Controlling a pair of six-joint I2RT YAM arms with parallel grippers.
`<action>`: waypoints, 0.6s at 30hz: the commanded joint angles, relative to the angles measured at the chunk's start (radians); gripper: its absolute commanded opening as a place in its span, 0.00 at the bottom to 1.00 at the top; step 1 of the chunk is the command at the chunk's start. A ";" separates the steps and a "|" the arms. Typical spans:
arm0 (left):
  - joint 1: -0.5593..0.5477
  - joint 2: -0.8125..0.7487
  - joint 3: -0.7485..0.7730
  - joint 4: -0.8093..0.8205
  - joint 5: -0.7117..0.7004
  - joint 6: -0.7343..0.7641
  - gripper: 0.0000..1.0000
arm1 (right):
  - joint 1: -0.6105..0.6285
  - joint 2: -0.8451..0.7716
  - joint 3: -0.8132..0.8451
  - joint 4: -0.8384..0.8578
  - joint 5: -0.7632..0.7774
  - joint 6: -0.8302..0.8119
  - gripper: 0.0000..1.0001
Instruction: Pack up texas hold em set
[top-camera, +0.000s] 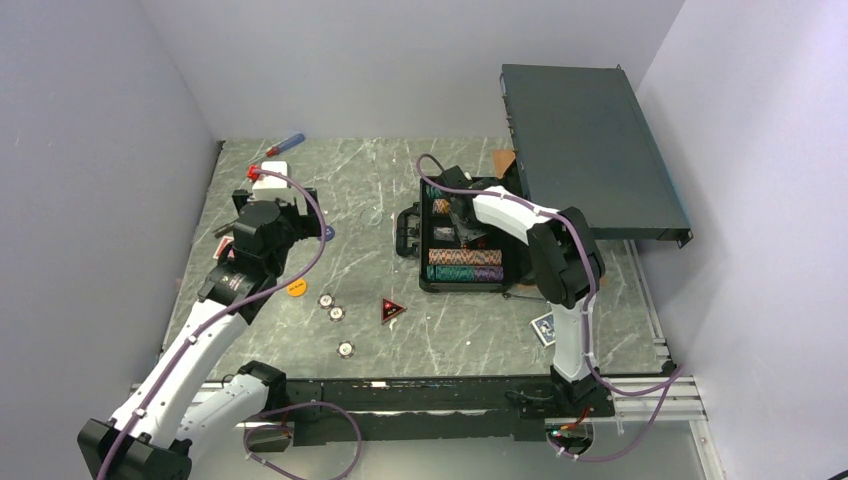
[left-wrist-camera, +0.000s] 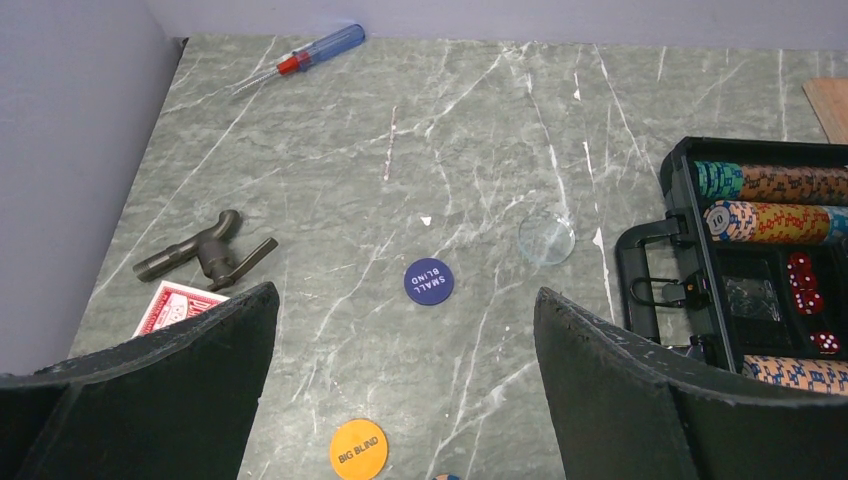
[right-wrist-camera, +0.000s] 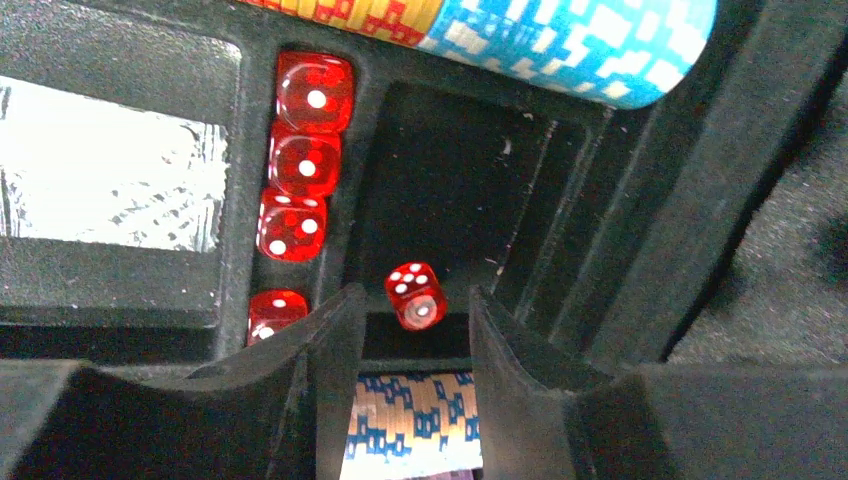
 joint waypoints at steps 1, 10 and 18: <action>0.000 0.004 0.032 0.021 0.012 -0.010 0.99 | -0.009 0.030 -0.004 0.043 -0.026 -0.014 0.44; 0.000 0.013 0.035 0.017 0.011 -0.011 0.99 | -0.031 0.020 -0.047 0.064 -0.056 -0.006 0.40; 0.000 0.019 0.038 0.013 0.010 -0.011 0.99 | -0.037 0.012 -0.065 0.084 -0.063 -0.002 0.31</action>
